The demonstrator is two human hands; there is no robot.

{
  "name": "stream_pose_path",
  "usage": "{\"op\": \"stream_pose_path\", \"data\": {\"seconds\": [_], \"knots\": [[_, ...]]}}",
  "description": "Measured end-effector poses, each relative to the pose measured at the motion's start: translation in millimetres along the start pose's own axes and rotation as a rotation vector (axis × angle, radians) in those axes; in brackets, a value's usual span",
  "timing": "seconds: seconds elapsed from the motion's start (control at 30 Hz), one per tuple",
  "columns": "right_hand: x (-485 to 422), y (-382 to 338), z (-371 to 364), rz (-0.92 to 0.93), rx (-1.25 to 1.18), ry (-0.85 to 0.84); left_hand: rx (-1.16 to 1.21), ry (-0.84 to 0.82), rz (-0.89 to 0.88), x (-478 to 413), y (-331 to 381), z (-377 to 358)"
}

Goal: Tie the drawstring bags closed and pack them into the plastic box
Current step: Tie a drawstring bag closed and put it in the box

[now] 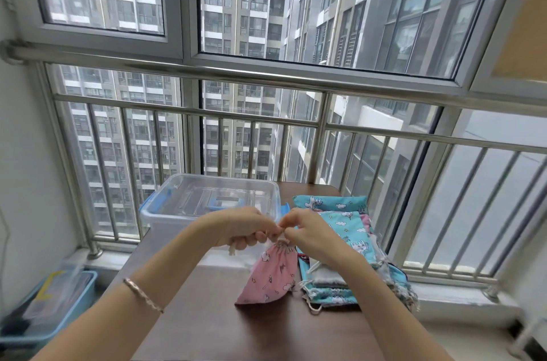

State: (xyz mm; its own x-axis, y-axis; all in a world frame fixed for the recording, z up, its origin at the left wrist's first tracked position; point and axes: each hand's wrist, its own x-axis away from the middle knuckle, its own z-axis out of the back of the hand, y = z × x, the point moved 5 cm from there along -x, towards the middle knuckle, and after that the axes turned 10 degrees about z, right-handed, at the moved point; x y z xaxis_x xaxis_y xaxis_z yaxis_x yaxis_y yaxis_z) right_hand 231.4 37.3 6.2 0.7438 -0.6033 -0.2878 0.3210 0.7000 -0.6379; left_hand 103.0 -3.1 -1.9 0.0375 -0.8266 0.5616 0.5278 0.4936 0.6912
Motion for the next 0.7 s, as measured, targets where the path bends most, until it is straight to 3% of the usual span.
{"op": "stream_pose_path", "data": {"seconds": [0.13,0.23,0.3,0.47,0.7], "knots": [[2,5,2,-0.084,-0.461,0.049,0.009,0.342,-0.266,6,5,14],[3,7,0,-0.089,-0.658,0.009,-0.048,0.418,-0.374,8,8,15],[4,9,-2,-0.089,-0.695,0.004,-0.055,0.400,-0.385,9,9,14],[3,11,-3,-0.054,-0.572,0.059,0.110,0.106,-0.315,3,6,-2],[3,11,-2,0.004,-0.621,0.059,0.304,0.044,-0.240,-3,3,1]]}}
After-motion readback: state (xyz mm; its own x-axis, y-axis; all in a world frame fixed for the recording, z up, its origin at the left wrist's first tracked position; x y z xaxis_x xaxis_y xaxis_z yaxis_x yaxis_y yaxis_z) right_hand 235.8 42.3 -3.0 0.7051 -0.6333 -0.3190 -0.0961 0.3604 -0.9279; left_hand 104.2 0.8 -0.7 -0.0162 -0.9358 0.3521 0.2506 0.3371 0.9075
